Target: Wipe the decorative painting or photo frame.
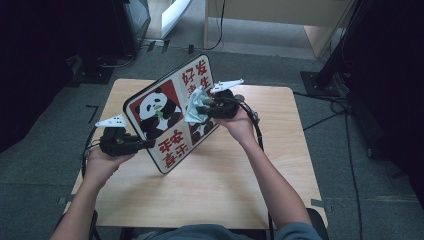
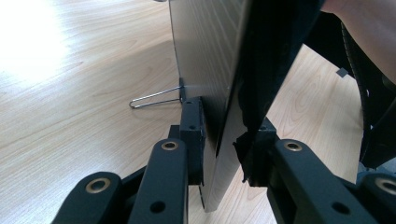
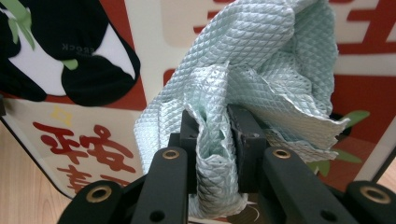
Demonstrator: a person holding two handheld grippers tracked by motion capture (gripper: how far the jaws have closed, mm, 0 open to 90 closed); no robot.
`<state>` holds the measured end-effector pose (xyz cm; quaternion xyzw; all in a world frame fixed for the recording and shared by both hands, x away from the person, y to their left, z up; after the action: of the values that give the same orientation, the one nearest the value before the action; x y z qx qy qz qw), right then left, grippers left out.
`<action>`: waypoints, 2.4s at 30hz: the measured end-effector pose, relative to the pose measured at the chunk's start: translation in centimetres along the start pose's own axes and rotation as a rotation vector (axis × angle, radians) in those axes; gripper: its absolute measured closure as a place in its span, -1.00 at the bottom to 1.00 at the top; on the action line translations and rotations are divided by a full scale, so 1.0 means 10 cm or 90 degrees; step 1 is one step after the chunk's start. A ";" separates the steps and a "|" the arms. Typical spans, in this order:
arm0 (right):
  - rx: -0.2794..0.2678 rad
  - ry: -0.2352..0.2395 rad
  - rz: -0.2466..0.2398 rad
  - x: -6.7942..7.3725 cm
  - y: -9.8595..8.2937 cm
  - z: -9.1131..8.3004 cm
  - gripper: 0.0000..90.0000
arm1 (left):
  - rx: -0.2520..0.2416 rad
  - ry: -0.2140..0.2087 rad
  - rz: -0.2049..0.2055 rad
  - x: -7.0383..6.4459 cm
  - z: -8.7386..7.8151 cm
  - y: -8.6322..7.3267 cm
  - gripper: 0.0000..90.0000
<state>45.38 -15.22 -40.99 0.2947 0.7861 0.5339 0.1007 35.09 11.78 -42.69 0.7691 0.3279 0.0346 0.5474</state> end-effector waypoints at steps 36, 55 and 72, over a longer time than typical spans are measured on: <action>0.060 -0.013 0.031 -0.11 -0.56 0.06 0.73 | 0.004 -0.008 0.004 0.01 0.00 0.00 0.64; 0.089 -0.023 0.069 -0.15 -0.83 0.04 0.73 | -0.002 -0.011 0.001 0.02 0.00 0.01 0.56; 0.130 -0.035 0.084 -0.17 -1.07 0.08 0.73 | -0.009 -0.015 -0.014 0.05 0.01 0.01 0.16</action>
<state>43.26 -18.33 -51.18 0.3691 0.8124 0.4480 0.0561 35.53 11.95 -42.83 0.7620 0.3299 0.0217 0.5568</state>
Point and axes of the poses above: each handheld gripper's, and its own axes: z roughly forward along the jaws, y roughly out of its top, x roughly to its left, the point moved 5 cm from there along z, roughly forward along the jaws, and after that the axes turned 10 degrees about -x, right-handed, at the moved point
